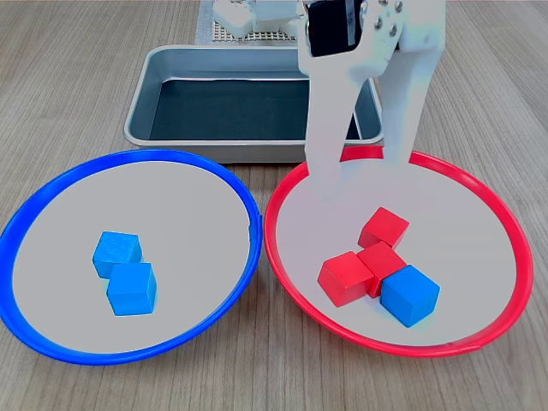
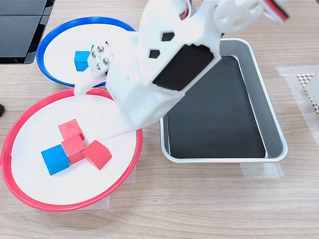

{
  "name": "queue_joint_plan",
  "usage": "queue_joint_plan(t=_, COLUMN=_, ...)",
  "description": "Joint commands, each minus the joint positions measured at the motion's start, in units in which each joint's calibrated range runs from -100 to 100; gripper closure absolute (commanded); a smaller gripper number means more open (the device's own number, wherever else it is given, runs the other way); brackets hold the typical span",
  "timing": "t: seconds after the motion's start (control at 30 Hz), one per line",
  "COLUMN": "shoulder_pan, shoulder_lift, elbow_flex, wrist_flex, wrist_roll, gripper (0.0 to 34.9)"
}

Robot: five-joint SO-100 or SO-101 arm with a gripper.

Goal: Relocate any blue block in the red dish to the blue dish, correcting any misplacements.

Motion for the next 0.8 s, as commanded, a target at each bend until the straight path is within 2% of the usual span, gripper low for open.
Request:
queue_joint_plan(t=0.0, shoulder_pan=-1.38, shoulder_lift=0.47, elbow_flex=-6.54, wrist_flex=-0.51, wrist_roll=0.24, gripper=10.9)
queue_joint_plan(t=0.5, shoulder_pan=-2.41, shoulder_lift=10.62, elbow_flex=-14.19, wrist_flex=-2.25, wrist_roll=-1.47, gripper=11.4)
queue_joint_plan(t=0.77, shoulder_pan=-2.13, shoulder_lift=14.12, elbow_flex=-17.19, wrist_flex=-2.83, wrist_roll=-1.37, gripper=9.6)
